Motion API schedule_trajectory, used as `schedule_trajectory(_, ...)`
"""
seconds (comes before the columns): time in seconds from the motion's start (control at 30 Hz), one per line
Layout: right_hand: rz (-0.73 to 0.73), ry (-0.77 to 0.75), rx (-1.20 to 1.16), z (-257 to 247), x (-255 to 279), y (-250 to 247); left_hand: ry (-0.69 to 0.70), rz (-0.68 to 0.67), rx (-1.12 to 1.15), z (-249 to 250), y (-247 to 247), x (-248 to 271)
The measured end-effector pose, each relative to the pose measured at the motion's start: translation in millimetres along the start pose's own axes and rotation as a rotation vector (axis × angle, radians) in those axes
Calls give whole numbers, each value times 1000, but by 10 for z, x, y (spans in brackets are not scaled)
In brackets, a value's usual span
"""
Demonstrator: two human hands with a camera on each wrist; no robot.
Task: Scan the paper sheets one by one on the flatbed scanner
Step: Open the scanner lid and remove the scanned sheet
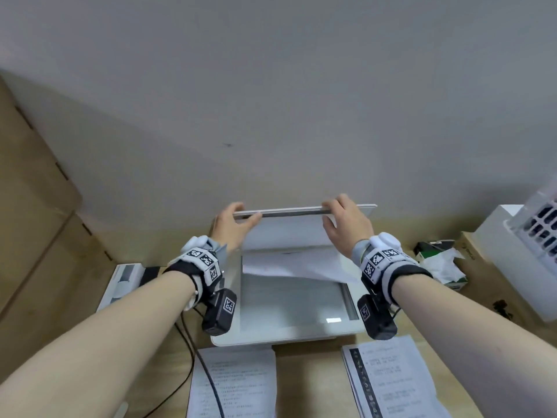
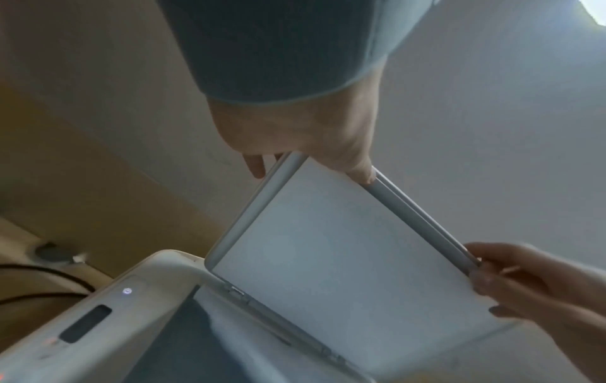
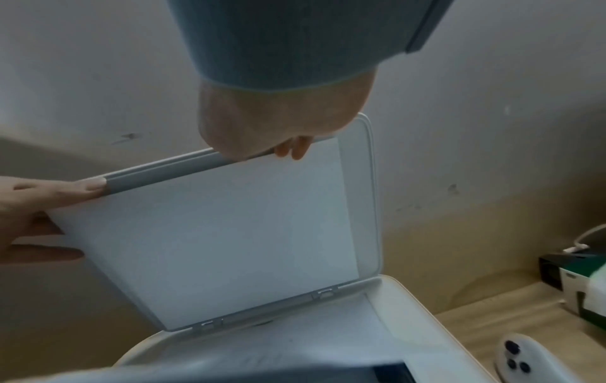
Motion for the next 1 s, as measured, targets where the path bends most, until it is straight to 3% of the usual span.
schedule_trajectory(0.13, -94, 7, 8, -3, -295, 223, -197, -9, 134, -224, 150, -231)
schedule_trajectory(0.27, -221, 47, -7, 101, -396, 627, -204, -115, 110, -373, 362, -288)
schedule_trajectory(0.37, -328, 60, 7, 205, -200, 916, -172, -158, 171, -369, 441, -203)
schedule_trajectory(0.53, -619, 24, 88, 208, 384, 1488, -166, -275, 37, -531, 483, 163)
schedule_trajectory(0.6, -773, -49, 199, 146, 692, 1640, -208, -291, 55, -660, 479, 396)
schedule_trajectory(0.67, -822, -88, 279, 94, 961, 1708, -282, -332, 97, -813, 493, 668)
schedule_trajectory(0.73, -783, -45, 294, 105, 1118, 1695, -351, -500, 94, -822, 525, 940)
schedule_trajectory(0.87, -689, 17, 291, 131, 1366, 1604, -508, -1058, -53, -827, 609, 1615)
schedule_trajectory(0.93, -647, -15, 304, 133, 1533, 1519, -530, -1165, -88, -903, 688, 1853)
schedule_trajectory(1.0, -656, -42, 247, 143, 1694, 1461, -560, -1102, -65, -935, 796, 1962)
Point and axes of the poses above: each hand's wrist, its own x-axis away from the middle knuckle, its own y-axis out of the palm, z = x × y, the point moved 5 cm from there along -x, towards the middle knuckle, and after that the axes turned 10 degrees about y, right-handed, at the moved point
